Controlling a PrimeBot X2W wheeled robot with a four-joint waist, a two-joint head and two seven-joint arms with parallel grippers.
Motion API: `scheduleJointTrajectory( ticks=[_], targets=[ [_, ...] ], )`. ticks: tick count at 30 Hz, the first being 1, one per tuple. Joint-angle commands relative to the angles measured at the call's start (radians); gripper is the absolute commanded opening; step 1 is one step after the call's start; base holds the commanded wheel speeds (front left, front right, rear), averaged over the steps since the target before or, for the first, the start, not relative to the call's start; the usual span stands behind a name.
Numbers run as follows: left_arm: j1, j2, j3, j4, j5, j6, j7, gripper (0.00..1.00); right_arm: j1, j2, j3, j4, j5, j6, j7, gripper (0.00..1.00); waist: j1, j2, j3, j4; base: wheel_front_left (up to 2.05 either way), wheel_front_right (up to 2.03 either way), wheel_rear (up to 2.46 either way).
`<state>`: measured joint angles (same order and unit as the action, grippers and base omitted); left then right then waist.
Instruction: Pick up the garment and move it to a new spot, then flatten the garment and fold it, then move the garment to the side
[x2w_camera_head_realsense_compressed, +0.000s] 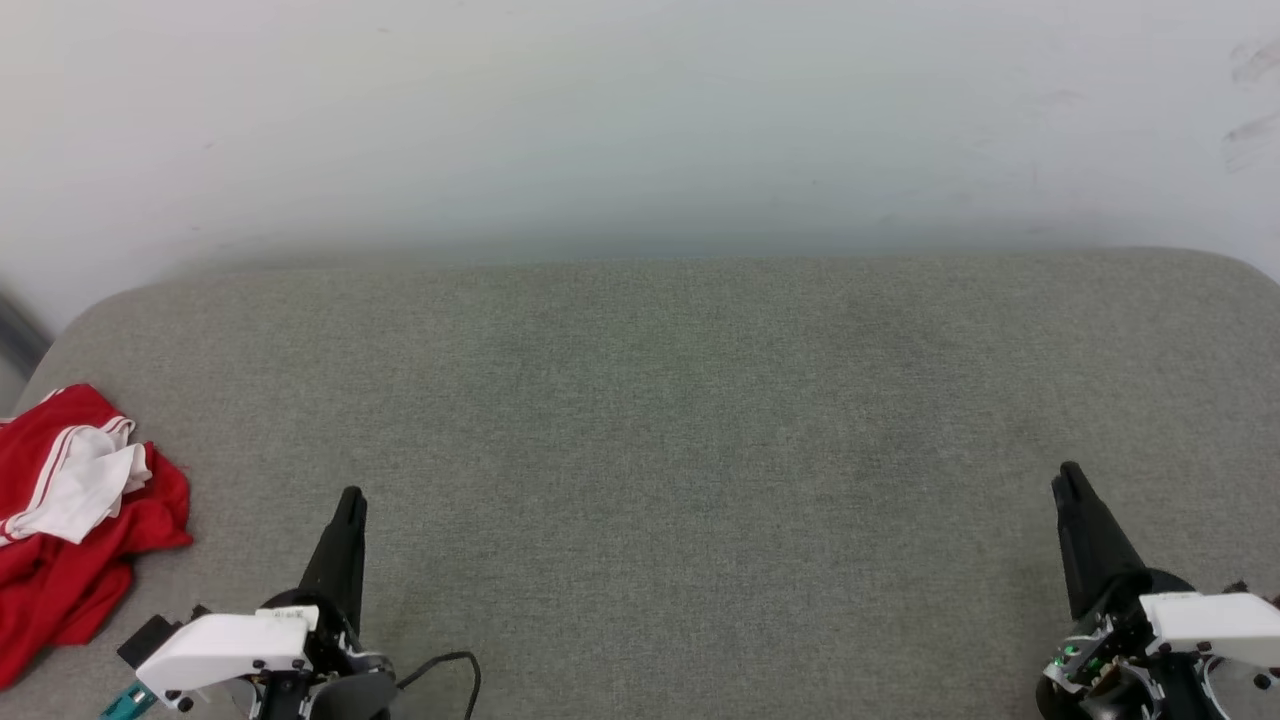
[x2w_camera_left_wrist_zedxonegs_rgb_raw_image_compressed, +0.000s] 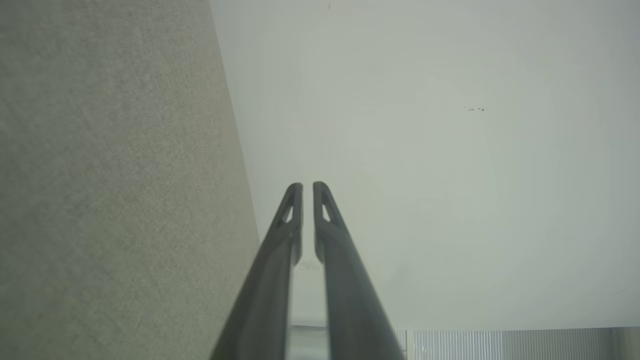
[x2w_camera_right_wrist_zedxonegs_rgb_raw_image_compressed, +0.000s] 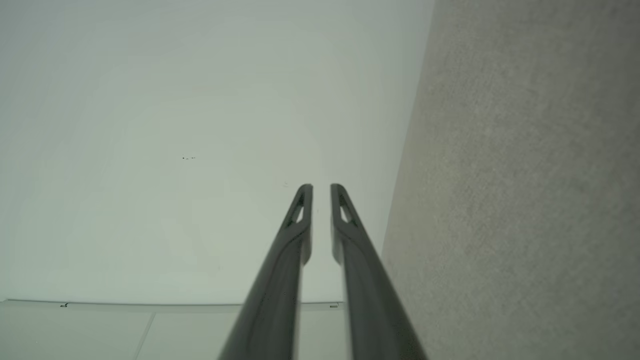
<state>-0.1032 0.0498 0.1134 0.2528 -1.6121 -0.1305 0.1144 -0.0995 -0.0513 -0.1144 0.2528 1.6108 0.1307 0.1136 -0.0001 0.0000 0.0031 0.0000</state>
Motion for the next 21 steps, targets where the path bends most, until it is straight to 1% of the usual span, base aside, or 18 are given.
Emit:
scheduleJointTrajectory(
  ticks=[1, 11, 15, 17, 20, 21],
  targets=[
    [0.010, -0.001, -0.004, 0.011, 0.000, 0.000, -0.001, 1.00, 0.010, 0.001, 0.001, 0.011, -0.001, 0.000, -0.001, 1.00, 0.0001, 0.0000, 0.000, 0.000, 0.00, 0.00, 0.00],
    [0.004, -0.001, -0.076, -0.015, 0.016, 0.000, -0.053, 1.00, 0.031, -0.003, 0.024, -0.030, -0.030, 0.000, -0.049, 1.00, 0.0001, 0.0000, 0.001, 0.001, 0.00, 0.00, 0.00],
    [0.004, -0.001, -0.089, -0.024, 0.035, 0.000, -0.067, 1.00, 0.036, -0.009, 0.035, -0.039, -0.054, 0.000, -0.064, 1.00, 0.0001, 0.0000, 0.001, 0.001, 0.00, 0.00, 0.00],
    [0.004, 0.000, -0.099, -0.030, 0.056, 0.000, -0.076, 1.00, 0.038, -0.013, 0.041, -0.044, -0.074, 0.000, -0.075, 1.00, 0.0001, 0.0000, 0.001, 0.002, 0.00, 0.00, 0.00],
    [0.005, 0.000, -0.109, -0.038, 0.120, 0.000, -0.094, 1.00, 0.042, -0.026, 0.051, -0.053, -0.146, 0.000, -0.093, 1.00, 0.0001, 0.0000, 0.001, 0.004, 0.00, 0.00, 0.00],
    [0.005, 0.000, -0.109, -0.038, 0.120, 0.000, -0.094, 1.00, 0.042, -0.026, 0.051, -0.053, -0.146, 0.000, -0.093, 1.00, 0.0001, 0.0000, 0.001, 0.004, 0.00, 0.00, 0.00]
  ],
)
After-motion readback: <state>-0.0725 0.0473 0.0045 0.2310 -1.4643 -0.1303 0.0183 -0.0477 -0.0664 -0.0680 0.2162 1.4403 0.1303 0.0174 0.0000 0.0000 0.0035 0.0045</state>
